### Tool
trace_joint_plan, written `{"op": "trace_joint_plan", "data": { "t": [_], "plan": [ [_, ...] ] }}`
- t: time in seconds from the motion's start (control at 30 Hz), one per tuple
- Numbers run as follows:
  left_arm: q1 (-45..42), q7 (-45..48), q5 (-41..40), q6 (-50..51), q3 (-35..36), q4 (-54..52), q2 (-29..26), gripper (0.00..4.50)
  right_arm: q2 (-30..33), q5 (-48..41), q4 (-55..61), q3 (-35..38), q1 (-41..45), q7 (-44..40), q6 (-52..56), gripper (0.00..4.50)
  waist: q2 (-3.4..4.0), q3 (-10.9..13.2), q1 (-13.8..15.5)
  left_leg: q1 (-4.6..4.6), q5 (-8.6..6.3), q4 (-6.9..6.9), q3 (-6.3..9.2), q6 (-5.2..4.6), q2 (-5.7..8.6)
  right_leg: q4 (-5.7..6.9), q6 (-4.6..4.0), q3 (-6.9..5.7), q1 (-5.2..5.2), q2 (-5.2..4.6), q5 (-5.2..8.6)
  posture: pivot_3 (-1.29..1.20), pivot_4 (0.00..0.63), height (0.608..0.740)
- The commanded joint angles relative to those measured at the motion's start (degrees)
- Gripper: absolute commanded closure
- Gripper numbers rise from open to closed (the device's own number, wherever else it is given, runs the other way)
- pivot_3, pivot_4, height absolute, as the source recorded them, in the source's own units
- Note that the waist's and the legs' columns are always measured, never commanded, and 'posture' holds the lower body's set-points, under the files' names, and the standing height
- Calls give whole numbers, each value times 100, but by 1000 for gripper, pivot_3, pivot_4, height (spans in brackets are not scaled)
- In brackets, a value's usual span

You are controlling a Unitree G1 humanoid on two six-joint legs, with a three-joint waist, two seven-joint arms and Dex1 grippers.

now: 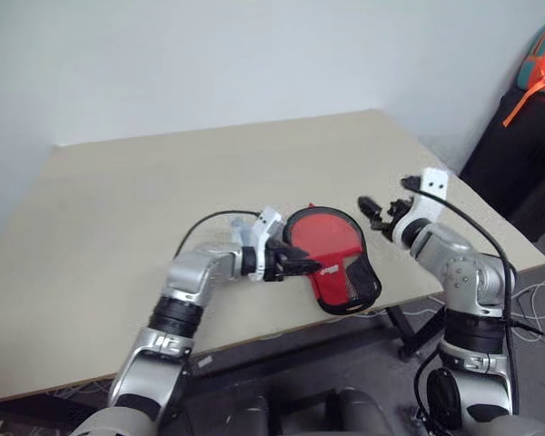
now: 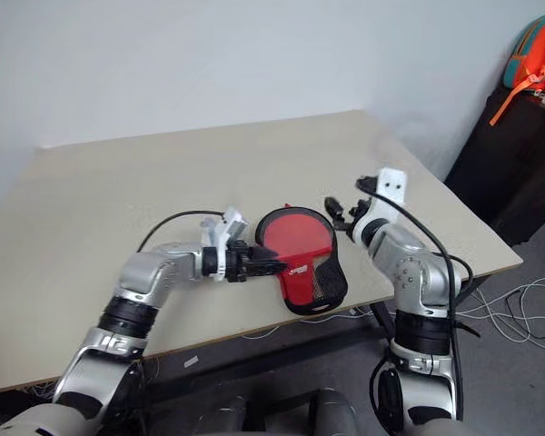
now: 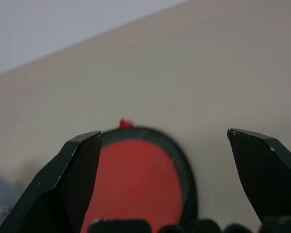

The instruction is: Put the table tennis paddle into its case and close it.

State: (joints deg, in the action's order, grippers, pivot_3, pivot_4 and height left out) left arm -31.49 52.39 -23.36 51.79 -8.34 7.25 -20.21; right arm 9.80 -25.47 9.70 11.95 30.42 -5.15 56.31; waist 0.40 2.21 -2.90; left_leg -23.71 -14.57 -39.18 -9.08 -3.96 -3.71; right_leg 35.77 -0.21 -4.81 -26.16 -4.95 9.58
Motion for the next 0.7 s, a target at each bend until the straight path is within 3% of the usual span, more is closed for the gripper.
{"op": "trace_joint_plan", "data": {
  "t": [0.03, 0.33, 0.47, 0.7],
  "plan": [
    [283, -304, -306, 649, 358, -635, -192, 1422, 45, -277, 298, 61, 128, -199, 87, 50, -2, -1, 2, 0, -2, -2, 3, 3, 0, -1, 0, -2, 3, -1, 0, 0, 0, 724],
    [802, -740, -334, 747, 363, -1136, -330, 1422, 449, -534, 605, -339, -140, -968, 180, 50, -4, 0, 26, 1, -8, -4, 5, 20, 2, -1, 0, -6, 6, -2, 0, 0, 0, 724],
    [650, -1007, -601, 1330, 419, -1039, 86, 1422, 534, -473, 470, -275, -96, -964, 121, 50, -4, 0, 26, 1, -8, -4, 5, 20, 2, -1, 0, -6, 6, -1, 0, 0, 0, 724],
    [414, -1857, -1083, 2662, 1248, -557, 1039, 1422, 429, -391, 435, -162, -137, -698, 72, 50, -6, 0, 22, 2, -6, -5, 6, 19, 1, -1, 1, -6, 7, 3, 0, 0, 0, 724]
  ]
}}
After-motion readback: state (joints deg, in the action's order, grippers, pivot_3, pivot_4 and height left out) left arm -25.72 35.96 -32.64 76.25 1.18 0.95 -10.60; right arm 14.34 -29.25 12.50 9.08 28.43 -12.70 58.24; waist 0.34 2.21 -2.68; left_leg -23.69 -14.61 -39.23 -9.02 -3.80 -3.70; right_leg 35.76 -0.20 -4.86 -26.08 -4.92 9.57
